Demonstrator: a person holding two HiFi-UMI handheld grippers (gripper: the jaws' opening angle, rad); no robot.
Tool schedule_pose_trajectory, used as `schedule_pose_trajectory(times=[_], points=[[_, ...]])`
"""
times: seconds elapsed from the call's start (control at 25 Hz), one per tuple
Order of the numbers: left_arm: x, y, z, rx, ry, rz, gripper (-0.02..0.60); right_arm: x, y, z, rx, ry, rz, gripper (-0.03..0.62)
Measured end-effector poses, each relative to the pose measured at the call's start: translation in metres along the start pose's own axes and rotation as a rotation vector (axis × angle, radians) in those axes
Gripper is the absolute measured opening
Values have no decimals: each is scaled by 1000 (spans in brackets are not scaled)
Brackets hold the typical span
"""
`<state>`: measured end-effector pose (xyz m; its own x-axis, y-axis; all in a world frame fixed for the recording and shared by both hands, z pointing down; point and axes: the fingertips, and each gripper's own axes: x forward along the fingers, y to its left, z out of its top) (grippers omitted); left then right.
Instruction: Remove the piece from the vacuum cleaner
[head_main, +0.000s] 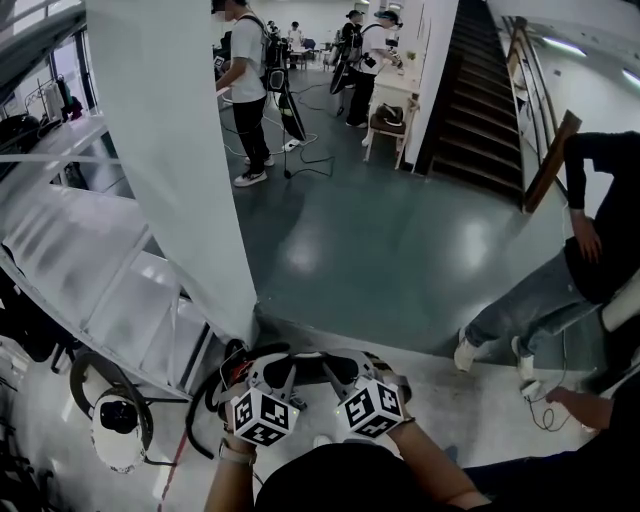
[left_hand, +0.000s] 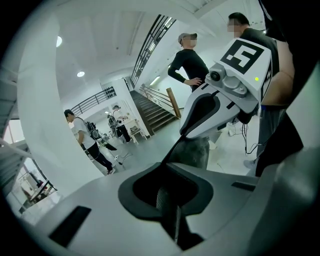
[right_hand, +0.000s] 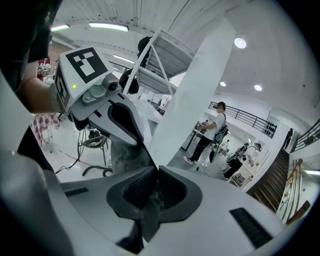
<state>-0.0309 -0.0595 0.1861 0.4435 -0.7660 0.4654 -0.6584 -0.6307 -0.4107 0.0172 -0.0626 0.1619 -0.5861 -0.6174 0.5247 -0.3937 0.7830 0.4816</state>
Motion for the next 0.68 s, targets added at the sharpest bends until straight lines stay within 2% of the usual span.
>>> schedule_pose_trajectory(times=[0.68], points=[[-21,-9,-9,-24,22,32,38,-8,20,8,-22,-18,27,51]])
